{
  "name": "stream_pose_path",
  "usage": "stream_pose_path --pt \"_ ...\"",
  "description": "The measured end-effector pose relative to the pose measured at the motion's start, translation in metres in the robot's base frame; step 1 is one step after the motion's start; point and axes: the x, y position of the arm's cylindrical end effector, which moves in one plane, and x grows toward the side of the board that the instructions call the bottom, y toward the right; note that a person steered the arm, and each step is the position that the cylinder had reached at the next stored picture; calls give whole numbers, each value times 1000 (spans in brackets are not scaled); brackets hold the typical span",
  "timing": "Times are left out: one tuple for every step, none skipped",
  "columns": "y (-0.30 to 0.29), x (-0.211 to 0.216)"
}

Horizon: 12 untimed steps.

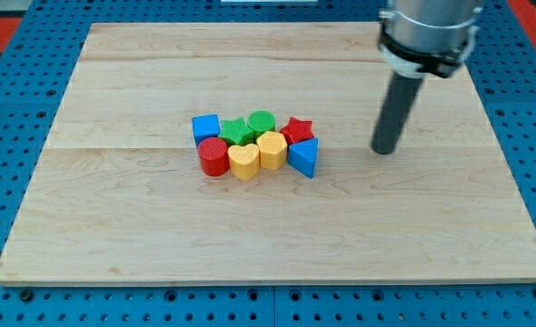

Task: Slightly push the blue triangle and red star towards left

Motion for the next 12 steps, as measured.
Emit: stream_pose_path --pt "-18 7" --pt "-38 7" --pt "-55 7" --pt "-62 7" --pt "-70 7" --pt "-71 7" --pt "-66 7" --pt "-55 7" --pt "-22 7" --pt "1 4" --pt "11 -1" --pt "11 -5"
